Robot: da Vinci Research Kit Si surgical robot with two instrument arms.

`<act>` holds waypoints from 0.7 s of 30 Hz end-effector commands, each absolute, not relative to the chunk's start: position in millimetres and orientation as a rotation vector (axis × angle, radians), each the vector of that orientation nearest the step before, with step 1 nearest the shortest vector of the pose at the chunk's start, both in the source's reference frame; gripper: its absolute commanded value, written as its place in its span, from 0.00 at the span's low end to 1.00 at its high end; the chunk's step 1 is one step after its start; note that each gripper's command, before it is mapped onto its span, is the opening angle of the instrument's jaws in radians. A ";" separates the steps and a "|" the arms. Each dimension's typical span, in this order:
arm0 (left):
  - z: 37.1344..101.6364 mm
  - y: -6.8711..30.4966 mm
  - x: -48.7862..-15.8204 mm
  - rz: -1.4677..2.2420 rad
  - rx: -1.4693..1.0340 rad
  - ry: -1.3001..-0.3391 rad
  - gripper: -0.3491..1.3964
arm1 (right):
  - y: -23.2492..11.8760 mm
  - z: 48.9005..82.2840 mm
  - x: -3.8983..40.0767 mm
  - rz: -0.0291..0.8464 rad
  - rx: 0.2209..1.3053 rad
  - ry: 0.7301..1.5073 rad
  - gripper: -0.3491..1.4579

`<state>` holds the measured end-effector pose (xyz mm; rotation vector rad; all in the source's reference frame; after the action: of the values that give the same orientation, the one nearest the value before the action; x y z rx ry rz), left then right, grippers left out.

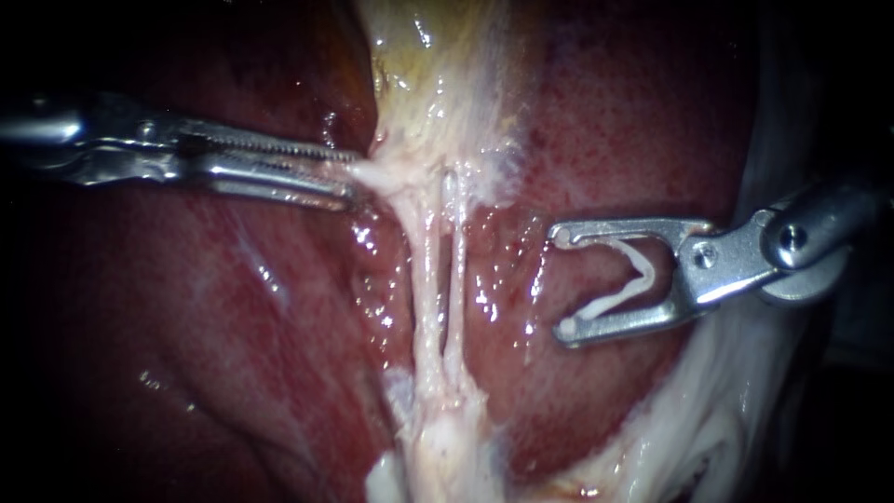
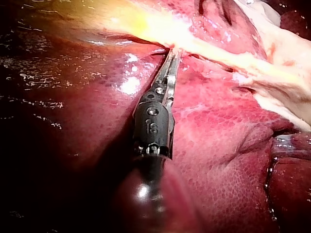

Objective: Grabbing gallbladder

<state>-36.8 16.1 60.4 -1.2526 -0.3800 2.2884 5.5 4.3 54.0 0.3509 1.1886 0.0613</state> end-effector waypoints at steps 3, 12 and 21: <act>60.0 16.1 -36.3 2.272 -1.215 -0.377 0.00 | 4.3 54.0 5.5 0.061 0.351 1.189 0.47; 57.3 17.3 -34.9 2.247 -1.190 -0.403 0.00 | 4.2 54.0 5.5 0.061 0.351 1.189 0.47; 52.8 21.3 -32.2 2.226 -1.185 -0.445 0.00 | 4.2 54.0 5.5 0.061 0.351 1.189 0.47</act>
<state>-32.0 21.5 52.6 -1.1802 -0.4419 2.2268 5.5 4.2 54.0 0.3513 1.1887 0.0606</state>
